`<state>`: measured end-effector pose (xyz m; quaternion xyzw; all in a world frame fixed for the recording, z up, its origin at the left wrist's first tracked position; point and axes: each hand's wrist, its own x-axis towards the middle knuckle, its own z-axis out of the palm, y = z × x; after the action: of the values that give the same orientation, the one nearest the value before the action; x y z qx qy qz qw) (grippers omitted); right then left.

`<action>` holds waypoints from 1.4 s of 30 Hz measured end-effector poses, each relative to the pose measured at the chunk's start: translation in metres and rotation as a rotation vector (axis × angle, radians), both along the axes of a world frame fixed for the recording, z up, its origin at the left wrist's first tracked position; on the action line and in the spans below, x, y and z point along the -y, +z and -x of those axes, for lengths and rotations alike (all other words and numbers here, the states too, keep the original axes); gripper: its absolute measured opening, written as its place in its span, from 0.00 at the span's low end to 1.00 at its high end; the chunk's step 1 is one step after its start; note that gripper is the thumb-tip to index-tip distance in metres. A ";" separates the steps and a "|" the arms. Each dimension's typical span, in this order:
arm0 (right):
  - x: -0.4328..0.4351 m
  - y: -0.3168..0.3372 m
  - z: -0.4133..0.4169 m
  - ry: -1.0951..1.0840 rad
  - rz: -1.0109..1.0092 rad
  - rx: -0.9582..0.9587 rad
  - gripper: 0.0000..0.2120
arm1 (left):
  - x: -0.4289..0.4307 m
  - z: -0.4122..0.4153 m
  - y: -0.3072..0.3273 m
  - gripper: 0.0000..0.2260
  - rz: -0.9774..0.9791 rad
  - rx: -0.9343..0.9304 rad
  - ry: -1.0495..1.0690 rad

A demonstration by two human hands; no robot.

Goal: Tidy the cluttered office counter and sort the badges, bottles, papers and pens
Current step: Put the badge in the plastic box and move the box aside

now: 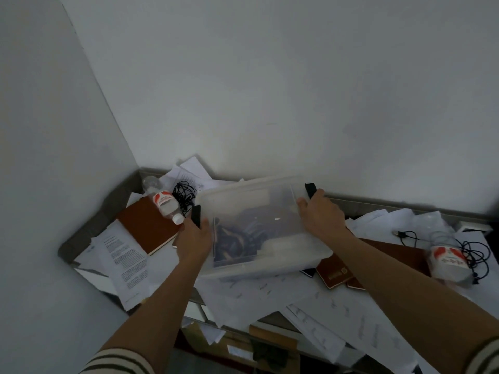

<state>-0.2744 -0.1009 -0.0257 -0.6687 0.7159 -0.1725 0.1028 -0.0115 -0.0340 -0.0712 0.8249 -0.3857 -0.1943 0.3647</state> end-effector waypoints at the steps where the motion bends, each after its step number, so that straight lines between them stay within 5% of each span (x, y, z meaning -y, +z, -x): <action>1: -0.001 -0.001 0.001 0.022 0.001 0.008 0.21 | 0.000 0.000 0.000 0.21 0.014 -0.016 0.012; 6: -0.004 0.019 0.001 0.154 -0.024 0.111 0.26 | -0.019 -0.012 0.007 0.16 0.183 -0.240 0.124; 13: -0.030 0.062 -0.079 0.415 0.026 0.166 0.28 | -0.103 -0.083 0.025 0.17 0.258 -0.230 0.362; 19: -0.096 0.038 -0.189 0.649 -0.091 0.154 0.27 | -0.233 -0.161 0.023 0.20 0.206 -0.261 0.547; 29: -0.239 -0.086 -0.337 0.975 -0.461 0.095 0.30 | -0.456 -0.221 -0.062 0.17 -0.018 -0.316 0.843; 35: -0.284 -0.176 -0.373 1.122 -0.638 0.022 0.40 | -0.515 -0.210 -0.136 0.19 -0.168 -0.443 0.885; 42: -0.295 -0.298 -0.410 1.165 -0.762 -0.055 0.41 | -0.534 -0.200 -0.247 0.29 -0.264 -0.664 0.956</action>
<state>0.1352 0.1941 -0.3240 -0.8654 0.2533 0.1910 0.3878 0.1882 0.4998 -0.3182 0.8407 0.1902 -0.3024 0.4070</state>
